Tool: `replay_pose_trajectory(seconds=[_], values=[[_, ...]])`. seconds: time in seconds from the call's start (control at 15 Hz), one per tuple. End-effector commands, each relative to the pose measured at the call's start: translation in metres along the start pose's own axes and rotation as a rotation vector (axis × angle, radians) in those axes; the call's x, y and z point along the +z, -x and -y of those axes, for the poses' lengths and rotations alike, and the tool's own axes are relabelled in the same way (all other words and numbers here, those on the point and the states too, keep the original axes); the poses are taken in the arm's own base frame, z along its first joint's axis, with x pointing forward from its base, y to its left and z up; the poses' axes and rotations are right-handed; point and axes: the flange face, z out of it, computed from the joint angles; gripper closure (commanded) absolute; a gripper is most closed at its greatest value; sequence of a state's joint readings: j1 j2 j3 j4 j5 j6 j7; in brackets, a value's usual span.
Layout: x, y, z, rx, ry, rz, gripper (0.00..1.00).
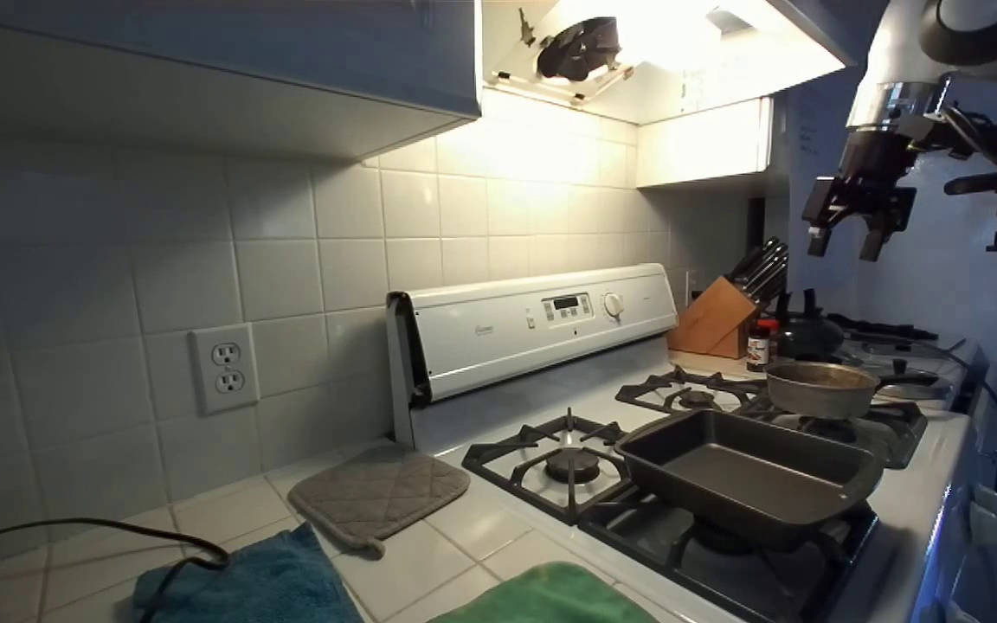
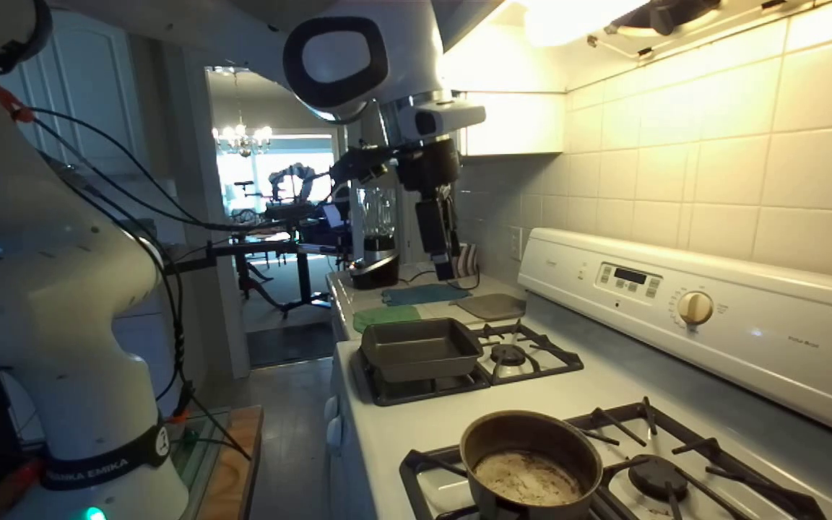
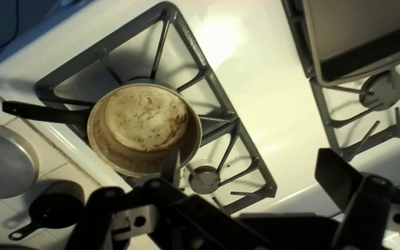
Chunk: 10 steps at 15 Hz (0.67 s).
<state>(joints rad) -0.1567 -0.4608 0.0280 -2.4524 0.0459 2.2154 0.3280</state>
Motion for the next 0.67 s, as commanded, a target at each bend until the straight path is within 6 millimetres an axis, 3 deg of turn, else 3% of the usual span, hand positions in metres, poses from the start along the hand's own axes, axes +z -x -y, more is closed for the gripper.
replay_pose_trajectory(seconds=[0.0,0.33,0.6], values=[[0.014,-0.022,-0.032,0.038,0.069,-0.049,0.0],[0.04,-0.055,-0.093,0.115,0.12,-0.021,0.0],[0.052,-0.078,-0.126,0.181,0.126,-0.029,0.0]])
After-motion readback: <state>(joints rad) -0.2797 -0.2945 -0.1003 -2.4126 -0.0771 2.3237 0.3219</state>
